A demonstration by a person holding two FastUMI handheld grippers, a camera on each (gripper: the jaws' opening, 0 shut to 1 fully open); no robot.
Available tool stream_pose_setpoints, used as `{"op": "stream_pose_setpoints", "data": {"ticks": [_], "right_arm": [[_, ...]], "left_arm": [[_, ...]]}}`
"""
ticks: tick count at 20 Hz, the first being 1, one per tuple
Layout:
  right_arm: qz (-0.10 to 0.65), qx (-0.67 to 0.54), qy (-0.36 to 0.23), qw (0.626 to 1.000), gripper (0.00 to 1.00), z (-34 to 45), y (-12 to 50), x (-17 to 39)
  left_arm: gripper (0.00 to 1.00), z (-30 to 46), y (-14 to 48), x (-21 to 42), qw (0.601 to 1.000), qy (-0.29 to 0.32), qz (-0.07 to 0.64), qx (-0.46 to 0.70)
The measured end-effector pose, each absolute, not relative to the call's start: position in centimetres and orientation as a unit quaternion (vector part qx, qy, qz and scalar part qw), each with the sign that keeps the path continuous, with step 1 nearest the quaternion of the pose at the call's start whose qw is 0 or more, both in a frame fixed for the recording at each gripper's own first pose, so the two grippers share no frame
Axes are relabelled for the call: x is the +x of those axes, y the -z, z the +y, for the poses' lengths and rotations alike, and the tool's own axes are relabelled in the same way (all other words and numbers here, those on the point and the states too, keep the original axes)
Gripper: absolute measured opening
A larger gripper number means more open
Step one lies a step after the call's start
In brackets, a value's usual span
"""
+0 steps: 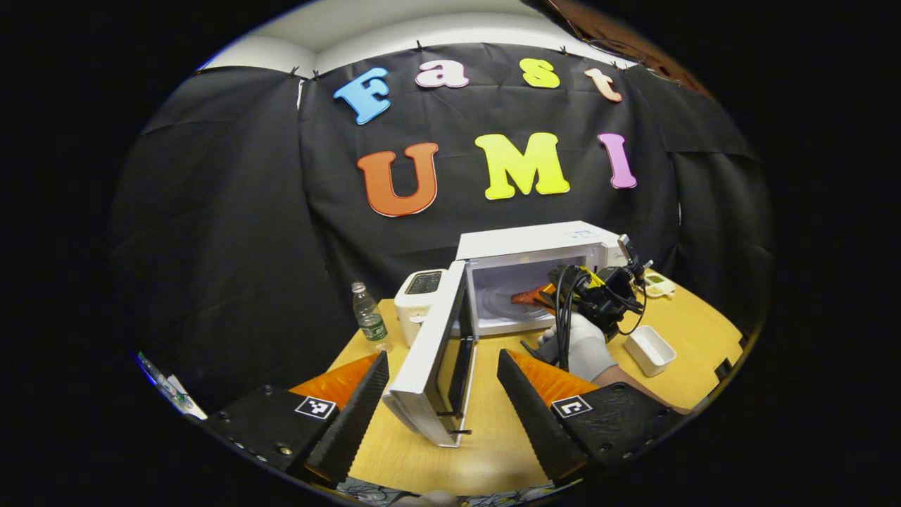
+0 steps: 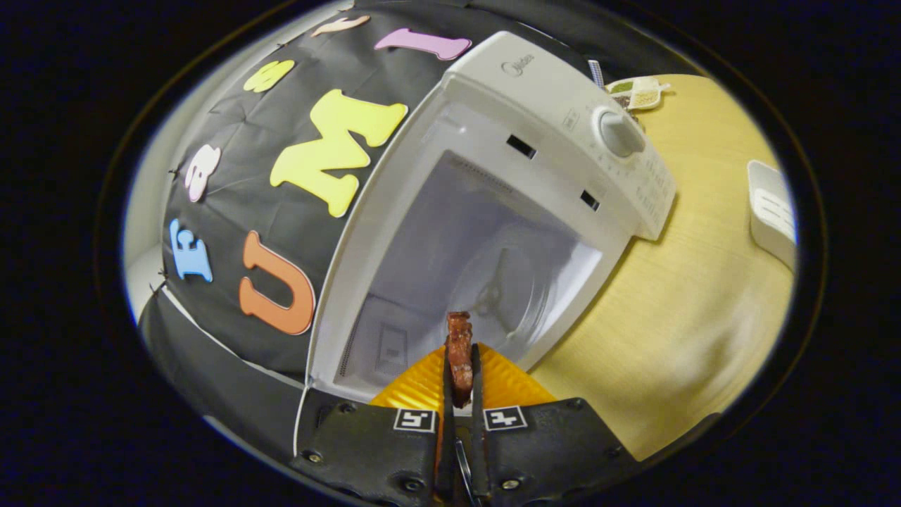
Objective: Open the microwave oven with the left hand, put the food in, and close the microwave oven.
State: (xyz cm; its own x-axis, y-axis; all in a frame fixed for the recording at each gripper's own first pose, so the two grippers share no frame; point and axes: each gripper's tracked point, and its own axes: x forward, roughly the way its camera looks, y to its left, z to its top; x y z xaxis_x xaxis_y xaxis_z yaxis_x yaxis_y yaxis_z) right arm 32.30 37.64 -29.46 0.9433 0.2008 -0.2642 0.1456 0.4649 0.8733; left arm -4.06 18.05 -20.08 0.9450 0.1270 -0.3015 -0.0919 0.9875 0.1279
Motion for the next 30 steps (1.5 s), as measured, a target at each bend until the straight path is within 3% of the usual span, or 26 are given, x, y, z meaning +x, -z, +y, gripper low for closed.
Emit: {"op": "stream_pose_setpoints", "data": {"ticks": [8,9,10,11,14,15,16,17,23,24,27,28,30], "right_arm": [[0.146,0.532,0.033,0.833,0.12,39.5,31.6,37.2],[0.141,0.529,0.047,0.836,0.03,39.0,32.0,37.9],[0.137,0.527,0.062,0.837,0.12,38.1,32.4,38.7],[0.124,0.524,0.064,0.84,0.12,37.7,32.4,39.6],[0.122,0.474,0.059,0.87,0.15,38.0,32.6,40.4],[0.126,0.45,0.061,0.882,0.08,37.7,32.9,40.3],[0.125,0.432,0.065,0.891,0.23,37.4,33.1,40.2],[0.124,0.412,0.072,0.9,0.13,36.8,33.4,40.2],[0.122,0.344,0.065,0.929,0.55,36.7,32.9,39.6],[0.123,0.32,0.07,0.937,0.65,36.1,32.7,39.4],[0.104,0.282,0.053,0.952,0.78,36.2,31.7,39.2],[0.11,0.276,0.047,0.954,0.96,36.4,32.0,39.4],[0.119,0.248,0.042,0.96,0.96,36.4,32.4,39.1]], "left_arm": [[0.95,19.8,21.1,-5.3,0.984,-0.066,0.163,0.039],[0.95,19.8,21.1,-5.2,0.984,-0.065,0.163,0.039],[0.95,20.0,21.0,-5.2,0.984,-0.065,0.163,0.039],[0.95,19.9,21.0,-5.1,0.984,-0.063,0.162,0.037],[0.95,19.6,21.5,-4.9,0.984,-0.057,0.163,0.035],[0.95,19.4,21.7,-4.8,0.984,-0.055,0.166,0.033],[0.95,19.4,21.7,-4.6,0.984,-0.054,0.165,0.033],[0.95,19.4,21.7,-4.5,0.984,-0.055,0.164,0.035],[0.95,19.3,21.6,-4.0,0.984,-0.055,0.163,0.04],[0.95,19.3,21.6,-3.9,0.985,-0.055,0.161,0.04],[0.95,19.1,21.8,-3.7,0.985,-0.054,0.16,0.039],[0.95,19.0,21.7,-3.7,0.985,-0.054,0.159,0.038],[0.95,18.8,21.7,-3.6,0.986,-0.051,0.156,0.037]]}}
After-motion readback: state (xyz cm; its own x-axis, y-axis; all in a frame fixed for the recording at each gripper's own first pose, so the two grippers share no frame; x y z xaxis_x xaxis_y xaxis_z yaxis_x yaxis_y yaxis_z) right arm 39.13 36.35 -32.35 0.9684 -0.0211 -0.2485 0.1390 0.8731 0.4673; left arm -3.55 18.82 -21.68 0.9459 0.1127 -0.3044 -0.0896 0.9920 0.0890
